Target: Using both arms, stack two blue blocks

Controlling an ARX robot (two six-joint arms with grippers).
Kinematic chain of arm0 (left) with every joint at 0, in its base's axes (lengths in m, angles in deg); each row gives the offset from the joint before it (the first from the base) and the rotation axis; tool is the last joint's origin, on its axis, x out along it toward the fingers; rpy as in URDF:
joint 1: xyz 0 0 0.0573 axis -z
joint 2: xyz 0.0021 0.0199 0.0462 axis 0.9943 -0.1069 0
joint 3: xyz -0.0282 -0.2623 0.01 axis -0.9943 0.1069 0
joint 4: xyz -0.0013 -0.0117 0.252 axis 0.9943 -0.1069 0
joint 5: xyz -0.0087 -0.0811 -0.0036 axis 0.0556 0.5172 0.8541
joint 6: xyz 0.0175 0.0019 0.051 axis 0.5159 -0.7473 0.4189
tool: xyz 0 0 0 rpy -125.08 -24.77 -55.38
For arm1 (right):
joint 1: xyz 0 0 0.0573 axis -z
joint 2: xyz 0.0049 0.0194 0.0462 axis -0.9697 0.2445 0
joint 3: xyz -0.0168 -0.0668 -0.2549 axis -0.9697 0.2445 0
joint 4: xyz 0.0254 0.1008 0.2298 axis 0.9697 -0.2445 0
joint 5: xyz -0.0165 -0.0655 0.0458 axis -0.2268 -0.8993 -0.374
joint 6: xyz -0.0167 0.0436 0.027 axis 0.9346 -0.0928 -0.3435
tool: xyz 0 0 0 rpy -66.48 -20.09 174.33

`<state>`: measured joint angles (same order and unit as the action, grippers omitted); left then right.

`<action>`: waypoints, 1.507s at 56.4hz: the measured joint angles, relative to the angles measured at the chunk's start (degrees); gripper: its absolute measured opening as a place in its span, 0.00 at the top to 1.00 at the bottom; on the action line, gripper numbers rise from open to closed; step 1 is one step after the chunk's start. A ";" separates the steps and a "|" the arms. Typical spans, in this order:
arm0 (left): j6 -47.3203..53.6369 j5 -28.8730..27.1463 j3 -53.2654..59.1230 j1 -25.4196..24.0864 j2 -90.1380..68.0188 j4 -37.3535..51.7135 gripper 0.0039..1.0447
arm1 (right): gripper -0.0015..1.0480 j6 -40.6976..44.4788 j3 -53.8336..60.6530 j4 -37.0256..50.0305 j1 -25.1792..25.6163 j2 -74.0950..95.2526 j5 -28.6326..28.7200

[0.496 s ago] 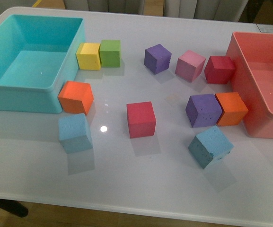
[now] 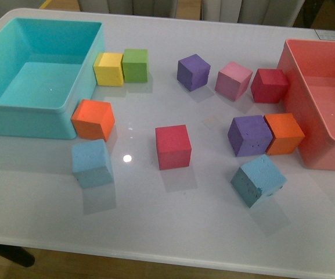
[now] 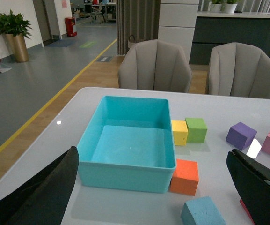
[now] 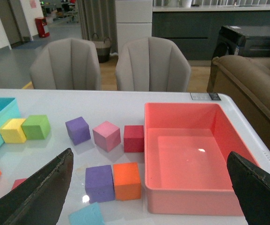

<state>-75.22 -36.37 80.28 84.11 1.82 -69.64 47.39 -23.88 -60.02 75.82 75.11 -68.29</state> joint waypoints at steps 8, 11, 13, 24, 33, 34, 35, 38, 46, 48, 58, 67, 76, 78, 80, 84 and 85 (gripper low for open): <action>0.00 0.02 0.00 0.00 0.00 0.00 0.08 | 0.09 0.00 0.00 0.00 0.00 0.00 0.00; -0.02 0.02 0.00 0.00 0.00 0.00 0.08 | 0.09 0.00 0.00 0.00 0.00 0.00 0.00; -0.02 0.00 0.00 0.00 0.00 0.00 0.08 | 0.09 0.00 0.00 0.00 0.00 0.00 0.00; -0.02 0.00 0.00 0.00 0.00 0.00 0.08 | 0.09 0.07 -0.15 -0.44 0.11 0.35 0.63; -0.02 0.02 0.00 0.00 0.02 -0.02 0.08 | 0.09 7.65 -9.29 -17.97 4.26 22.05 14.62; -0.02 0.02 0.00 0.00 0.02 -0.02 0.08 | 0.09 8.33 -9.42 -17.07 4.28 23.98 14.67; -0.02 0.00 0.00 0.00 0.02 -0.02 0.08 | 0.09 8.94 -9.62 -15.65 4.28 26.36 14.62; -0.02 0.00 0.00 0.00 0.02 -0.02 0.08 | 0.09 11.30 -10.19 -11.34 4.02 32.13 14.40; 0.00 0.00 0.00 0.00 0.02 -0.02 0.08 | 0.09 15.78 -12.04 3.98 1.86 49.79 11.89; 0.00 0.02 0.00 0.00 0.02 -0.02 0.08 | 0.09 15.98 -12.83 7.06 0.96 54.18 11.58; 0.00 0.00 0.00 0.00 0.02 -0.02 0.08 | 0.09 15.78 -18.84 18.78 -6.97 77.85 8.59; 0.00 0.00 0.00 0.00 0.02 -0.02 0.08 | 0.09 13.81 -27.76 19.47 -12.04 97.44 6.56; -0.02 0.02 0.00 0.00 0.02 -0.02 0.08 | 0.09 12.70 -33.24 19.02 -12.87 107.89 4.90; -0.02 0.00 0.00 0.00 0.02 -0.02 0.08 | 0.09 12.66 -34.05 18.88 -12.87 109.24 4.83; 0.00 0.02 0.00 0.00 0.02 -0.02 0.08 | 0.09 12.44 -34.99 18.60 -12.87 110.71 4.33; 0.00 0.02 0.00 0.00 0.02 -0.02 0.08 | 0.09 11.89 -36.89 18.25 -12.90 113.37 4.13; -0.02 0.02 0.00 0.00 0.02 -0.02 0.08 | 0.09 11.34 -37.81 18.05 -12.96 114.42 4.33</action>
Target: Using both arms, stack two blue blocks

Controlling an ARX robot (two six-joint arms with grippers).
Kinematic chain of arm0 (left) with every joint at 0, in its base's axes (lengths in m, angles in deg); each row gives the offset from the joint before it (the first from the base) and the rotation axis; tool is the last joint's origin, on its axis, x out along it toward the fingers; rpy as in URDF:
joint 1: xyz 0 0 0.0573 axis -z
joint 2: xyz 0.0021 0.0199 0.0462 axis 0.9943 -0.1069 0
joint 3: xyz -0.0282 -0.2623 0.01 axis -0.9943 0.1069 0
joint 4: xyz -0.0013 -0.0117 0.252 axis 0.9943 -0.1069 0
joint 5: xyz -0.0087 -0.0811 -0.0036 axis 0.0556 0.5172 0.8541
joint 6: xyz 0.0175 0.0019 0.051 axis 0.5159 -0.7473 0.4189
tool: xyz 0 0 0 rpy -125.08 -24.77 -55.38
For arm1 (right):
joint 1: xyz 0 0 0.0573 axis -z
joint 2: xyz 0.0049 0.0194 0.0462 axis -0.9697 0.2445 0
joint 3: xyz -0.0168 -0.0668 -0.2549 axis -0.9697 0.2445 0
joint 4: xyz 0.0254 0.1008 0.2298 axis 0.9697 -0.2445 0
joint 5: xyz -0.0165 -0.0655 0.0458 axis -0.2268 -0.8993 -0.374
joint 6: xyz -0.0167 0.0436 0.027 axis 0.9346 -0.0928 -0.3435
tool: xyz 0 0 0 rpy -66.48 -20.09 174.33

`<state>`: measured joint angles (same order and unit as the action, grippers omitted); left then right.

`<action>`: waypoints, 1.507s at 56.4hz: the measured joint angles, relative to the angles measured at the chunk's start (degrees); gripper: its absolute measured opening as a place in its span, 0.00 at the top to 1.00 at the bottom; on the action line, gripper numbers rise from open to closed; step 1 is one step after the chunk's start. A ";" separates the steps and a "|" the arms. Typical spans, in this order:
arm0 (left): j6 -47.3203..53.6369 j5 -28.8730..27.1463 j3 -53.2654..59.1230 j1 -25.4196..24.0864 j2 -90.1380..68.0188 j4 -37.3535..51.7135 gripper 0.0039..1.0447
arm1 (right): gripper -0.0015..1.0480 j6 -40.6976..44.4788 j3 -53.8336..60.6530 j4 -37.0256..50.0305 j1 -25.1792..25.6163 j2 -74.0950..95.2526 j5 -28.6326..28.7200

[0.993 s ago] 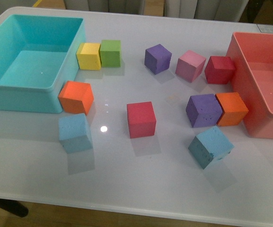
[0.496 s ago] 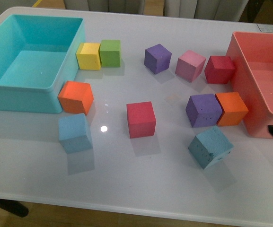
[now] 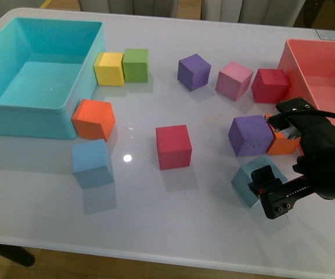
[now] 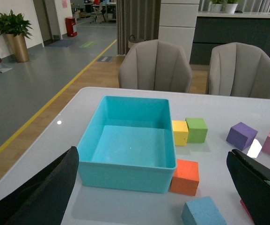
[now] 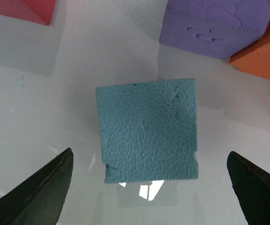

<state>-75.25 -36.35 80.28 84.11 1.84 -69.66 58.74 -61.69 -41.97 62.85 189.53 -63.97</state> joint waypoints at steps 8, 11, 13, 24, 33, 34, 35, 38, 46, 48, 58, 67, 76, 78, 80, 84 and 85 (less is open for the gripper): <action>0.02 0.00 0.00 0.00 0.00 0.00 0.08 | 0.09 -1.84 -2.80 -0.59 -0.81 4.02 0.11; 0.02 0.00 0.00 0.00 0.00 0.00 0.08 | 0.09 -2.51 -3.45 -0.37 -1.18 5.35 0.15; 0.02 0.00 0.00 0.00 0.00 0.00 0.08 | 0.09 -3.13 -3.98 -0.20 -1.36 6.27 0.13; 0.02 0.00 0.00 0.00 0.00 0.00 0.08 | 0.31 -4.02 -4.72 1.36 -1.60 9.62 -2.51; 0.00 0.00 0.00 0.00 0.00 0.00 0.08 | 0.51 -2.86 -3.48 1.42 -1.60 8.46 -2.16; 0.00 0.00 0.00 0.00 0.00 0.00 0.08 | 0.53 -2.71 -3.17 1.40 -1.62 8.07 -1.90; 0.02 0.00 0.00 0.00 0.00 0.00 0.08 | 0.55 -2.38 -2.75 1.36 -1.64 7.45 -1.60; 0.02 -0.02 0.00 0.00 0.00 0.00 0.08 | 0.58 -1.51 -1.68 0.72 -1.77 4.92 -0.55; 0.02 0.00 0.00 0.00 0.00 0.00 0.08 | 0.62 -1.01 -3.30 -3.74 -3.63 -5.16 2.40; 0.00 0.00 0.00 0.00 0.00 0.00 0.08 | 0.62 -1.51 -5.14 -4.57 -4.22 -5.77 2.60; 0.02 -0.02 0.00 0.00 0.00 0.00 0.08 | 0.62 -3.43 -21.07 -10.08 -7.69 0.92 0.94; 0.00 0.00 0.00 0.00 0.00 0.00 0.08 | 0.63 -4.13 -37.55 -16.37 -9.75 12.59 -2.23; 0.02 0.00 0.00 0.00 0.00 0.00 0.08 | 0.63 -4.66 -49.90 -20.87 -11.32 21.24 -4.13; 0.02 0.00 0.00 0.00 0.00 0.00 0.08 | 0.63 -4.61 -52.48 -21.88 -11.67 22.93 -4.72; 0.02 0.00 0.00 0.00 0.00 0.00 0.08 | 0.63 -4.37 -54.77 -22.82 -12.00 24.39 -5.27; 0.02 -0.02 0.00 0.00 0.00 0.00 0.08 | 0.63 -4.44 -59.71 -24.98 -12.57 27.56 -5.75; 0.02 0.00 0.00 0.00 0.00 0.00 0.08 | 0.63 -4.44 -60.33 -25.29 -12.66 27.98 -5.88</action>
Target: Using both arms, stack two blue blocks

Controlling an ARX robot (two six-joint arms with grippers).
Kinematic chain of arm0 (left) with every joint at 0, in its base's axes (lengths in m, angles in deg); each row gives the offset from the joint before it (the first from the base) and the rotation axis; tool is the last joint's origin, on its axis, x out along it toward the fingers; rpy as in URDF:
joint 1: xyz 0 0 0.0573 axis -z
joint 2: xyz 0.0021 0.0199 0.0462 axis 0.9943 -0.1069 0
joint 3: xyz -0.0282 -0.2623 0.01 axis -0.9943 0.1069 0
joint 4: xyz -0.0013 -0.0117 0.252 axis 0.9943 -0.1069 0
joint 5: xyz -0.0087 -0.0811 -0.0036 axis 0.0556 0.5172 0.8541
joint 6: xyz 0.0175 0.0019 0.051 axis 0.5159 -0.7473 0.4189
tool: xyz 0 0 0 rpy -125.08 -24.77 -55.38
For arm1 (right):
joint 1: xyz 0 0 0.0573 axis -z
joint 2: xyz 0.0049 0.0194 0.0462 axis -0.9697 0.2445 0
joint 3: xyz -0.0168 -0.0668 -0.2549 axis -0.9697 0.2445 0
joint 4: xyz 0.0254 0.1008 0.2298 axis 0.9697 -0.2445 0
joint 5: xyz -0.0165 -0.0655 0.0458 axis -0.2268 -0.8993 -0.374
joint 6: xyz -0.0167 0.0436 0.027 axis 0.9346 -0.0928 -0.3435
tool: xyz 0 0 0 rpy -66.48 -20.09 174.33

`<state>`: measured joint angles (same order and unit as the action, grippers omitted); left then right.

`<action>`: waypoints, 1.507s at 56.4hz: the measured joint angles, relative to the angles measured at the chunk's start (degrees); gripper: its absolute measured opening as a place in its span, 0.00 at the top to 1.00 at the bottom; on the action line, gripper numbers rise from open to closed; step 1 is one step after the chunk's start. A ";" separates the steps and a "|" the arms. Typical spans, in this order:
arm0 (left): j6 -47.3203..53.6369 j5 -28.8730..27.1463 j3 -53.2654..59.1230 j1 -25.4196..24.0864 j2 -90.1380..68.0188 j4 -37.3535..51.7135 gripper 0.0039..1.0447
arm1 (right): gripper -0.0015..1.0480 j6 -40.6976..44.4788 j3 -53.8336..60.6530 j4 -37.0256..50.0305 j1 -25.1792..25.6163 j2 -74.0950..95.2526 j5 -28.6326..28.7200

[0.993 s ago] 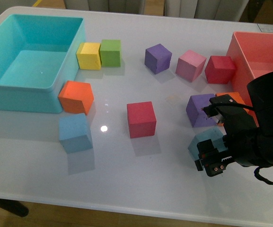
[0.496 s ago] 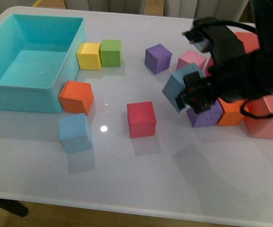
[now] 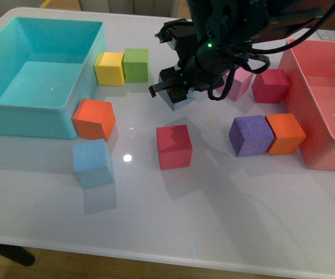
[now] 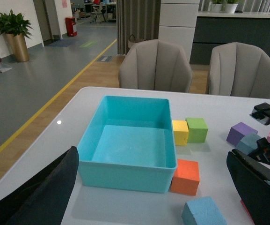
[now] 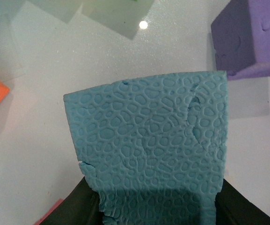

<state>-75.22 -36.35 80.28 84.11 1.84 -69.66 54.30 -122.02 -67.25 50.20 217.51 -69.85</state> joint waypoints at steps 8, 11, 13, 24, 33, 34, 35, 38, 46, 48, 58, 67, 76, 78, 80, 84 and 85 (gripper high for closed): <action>0.00 0.00 0.00 0.00 0.00 0.00 0.08 | 0.63 -0.28 -5.84 -3.19 -0.59 4.22 -0.72; 0.00 -0.02 0.00 0.00 0.00 0.00 0.08 | 0.64 -0.50 -6.95 -4.13 -0.61 5.57 -1.03; -0.02 0.00 0.00 0.00 0.00 0.00 0.08 | 0.64 -0.70 -7.28 -4.35 -0.61 6.12 -1.18; 0.00 0.00 0.00 0.00 0.00 0.00 0.08 | 0.64 -2.23 -7.61 -4.74 -0.55 8.04 -0.68; 0.00 0.00 0.00 0.00 0.00 0.00 0.08 | 0.62 -2.51 -7.61 -4.48 -0.46 8.24 -0.37; 0.00 -0.02 0.00 0.00 0.00 0.00 0.08 | 0.60 -2.62 -7.61 -4.42 -0.44 8.24 -0.35; 0.00 -0.02 0.00 0.00 0.00 0.00 0.08 | 0.57 -2.75 -7.61 -4.31 -0.42 8.24 -0.31; 0.00 -0.02 0.00 0.00 0.00 0.00 0.08 | 0.48 -3.08 -7.50 -3.74 -0.31 8.24 0.15; 0.00 0.00 0.00 0.00 0.00 0.00 0.08 | 0.27 -3.58 -6.80 -2.29 0.07 8.17 1.40; 0.00 0.00 0.00 0.00 0.00 0.00 0.08 | 0.23 -3.67 -6.32 -1.86 0.17 8.00 1.68; 0.00 0.00 0.00 0.00 0.00 0.00 0.08 | 0.08 -3.76 -3.37 0.24 0.68 6.34 2.49; 0.00 0.00 0.00 0.00 0.00 0.00 0.08 | 0.09 -3.74 1.33 3.93 1.33 1.25 3.76; 0.00 -0.02 0.00 0.00 0.00 0.00 0.08 | 0.09 -4.76 13.86 14.36 2.91 -11.08 7.17; 0.00 0.00 0.00 0.00 0.00 0.00 0.08 | 0.09 -4.81 16.68 16.39 3.26 -13.55 7.76; 0.00 0.00 0.00 0.00 0.00 0.00 0.08 | 0.09 -4.81 20.65 18.91 3.72 -17.07 8.46; 0.00 0.00 0.00 0.00 0.00 0.00 0.08 | 0.09 -4.31 27.30 22.53 4.52 -23.06 8.70; 0.00 0.00 0.00 0.00 0.00 0.00 0.08 | 0.09 -3.89 28.92 23.30 4.74 -24.57 8.70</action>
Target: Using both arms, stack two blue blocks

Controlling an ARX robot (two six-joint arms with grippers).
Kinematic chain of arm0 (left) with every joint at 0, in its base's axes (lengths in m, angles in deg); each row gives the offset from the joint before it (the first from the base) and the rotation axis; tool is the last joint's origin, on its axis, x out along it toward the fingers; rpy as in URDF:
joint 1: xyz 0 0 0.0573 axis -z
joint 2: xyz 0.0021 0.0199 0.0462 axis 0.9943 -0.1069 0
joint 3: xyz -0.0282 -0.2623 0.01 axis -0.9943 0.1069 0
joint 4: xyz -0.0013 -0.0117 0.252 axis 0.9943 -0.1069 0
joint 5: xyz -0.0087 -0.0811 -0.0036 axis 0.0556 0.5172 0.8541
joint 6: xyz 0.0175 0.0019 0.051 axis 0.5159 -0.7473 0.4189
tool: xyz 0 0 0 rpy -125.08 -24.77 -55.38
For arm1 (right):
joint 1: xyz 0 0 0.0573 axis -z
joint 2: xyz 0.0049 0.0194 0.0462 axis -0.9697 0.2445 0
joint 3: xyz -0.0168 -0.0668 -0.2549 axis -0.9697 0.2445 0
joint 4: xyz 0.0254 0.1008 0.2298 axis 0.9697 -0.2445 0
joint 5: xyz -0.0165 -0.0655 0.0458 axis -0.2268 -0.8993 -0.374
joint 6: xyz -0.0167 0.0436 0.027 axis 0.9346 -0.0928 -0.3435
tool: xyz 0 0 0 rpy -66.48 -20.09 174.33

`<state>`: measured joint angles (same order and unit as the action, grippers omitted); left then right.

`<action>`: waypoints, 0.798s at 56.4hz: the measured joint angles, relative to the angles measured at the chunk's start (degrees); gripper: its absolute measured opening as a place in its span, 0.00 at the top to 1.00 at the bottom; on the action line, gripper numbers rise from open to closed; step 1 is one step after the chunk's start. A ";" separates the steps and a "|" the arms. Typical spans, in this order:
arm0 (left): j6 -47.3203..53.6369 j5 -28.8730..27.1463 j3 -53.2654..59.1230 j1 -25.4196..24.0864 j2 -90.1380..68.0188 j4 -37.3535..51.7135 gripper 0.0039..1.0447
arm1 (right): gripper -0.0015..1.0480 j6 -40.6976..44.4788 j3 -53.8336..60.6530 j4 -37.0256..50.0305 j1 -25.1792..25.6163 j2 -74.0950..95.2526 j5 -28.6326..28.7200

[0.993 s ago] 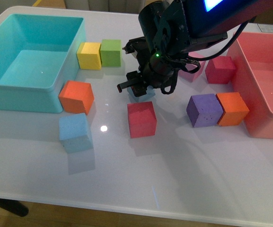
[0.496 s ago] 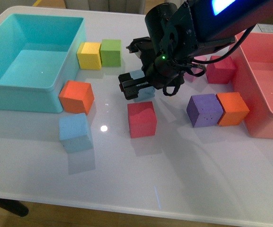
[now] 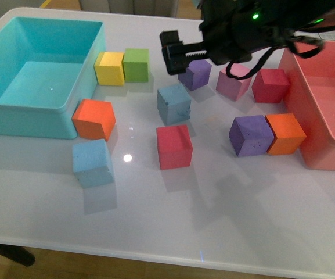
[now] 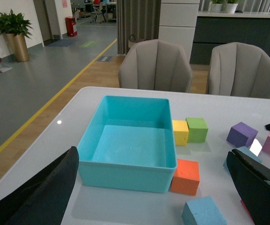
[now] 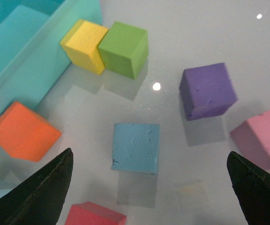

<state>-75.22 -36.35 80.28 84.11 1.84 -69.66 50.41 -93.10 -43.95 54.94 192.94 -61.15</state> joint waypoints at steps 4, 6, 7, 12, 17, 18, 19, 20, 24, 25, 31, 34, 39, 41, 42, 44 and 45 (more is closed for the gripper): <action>0.00 0.00 0.00 0.00 0.00 0.00 0.08 | 0.09 1.57 7.52 2.86 1.05 -7.08 -0.02; 0.00 0.00 0.00 0.00 0.00 0.00 0.08 | 0.09 2.29 10.88 3.78 1.60 -10.40 0.07; -0.02 0.00 0.00 0.00 0.00 0.00 0.08 | 0.09 2.40 11.85 4.04 1.75 -11.32 0.11; 0.00 0.00 0.00 0.00 0.00 0.00 0.08 | 0.09 2.93 19.52 5.22 3.30 -19.28 0.76; 0.00 0.00 0.00 0.00 0.00 0.00 0.08 | 0.09 3.17 25.16 5.60 4.81 -26.01 0.68; 0.00 0.00 0.00 0.00 0.00 0.00 0.08 | 0.09 3.19 26.49 5.79 5.14 -27.65 0.57; 0.00 0.00 0.00 0.00 0.00 0.00 0.08 | 0.09 3.37 27.78 6.08 5.42 -29.24 -0.04; 0.00 0.00 0.00 0.00 0.00 0.00 0.08 | 0.09 3.32 28.59 6.75 5.42 -29.81 -1.09; -0.02 0.02 0.00 0.00 0.00 0.00 0.08 | 0.19 0.50 36.35 22.49 5.42 -33.09 -13.40; -0.02 0.00 0.00 0.00 0.00 0.00 0.08 | 0.23 -0.07 38.51 26.82 5.57 -33.75 -16.02; -0.02 -0.02 0.00 0.00 0.00 0.00 0.08 | 0.41 -1.99 47.52 40.37 7.87 -37.92 -19.74; 0.00 -0.02 0.00 0.00 0.00 0.00 0.08 | 0.49 -2.38 49.94 41.22 8.81 -40.17 -19.10; 0.00 0.00 0.00 0.00 0.00 0.00 0.08 | 0.64 -2.60 53.66 41.18 10.25 -43.95 -17.33; 0.00 0.00 0.00 0.00 0.00 0.00 0.08 | 0.70 -2.62 54.77 41.00 10.78 -45.13 -16.85; 0.00 -0.02 0.00 0.00 0.00 0.00 0.08 | 0.73 -2.62 55.43 40.81 11.10 -45.86 -16.61; 0.00 0.00 0.00 0.00 0.00 0.00 0.08 | 0.80 -2.64 56.72 40.41 11.76 -47.39 -16.13; 0.00 -0.02 0.00 0.00 0.00 0.00 0.08 | 0.83 -2.67 57.31 40.17 12.04 -48.19 -15.82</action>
<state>-75.22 -36.37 80.28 84.11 1.84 -69.66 47.74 -35.79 -3.78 66.99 144.75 -76.97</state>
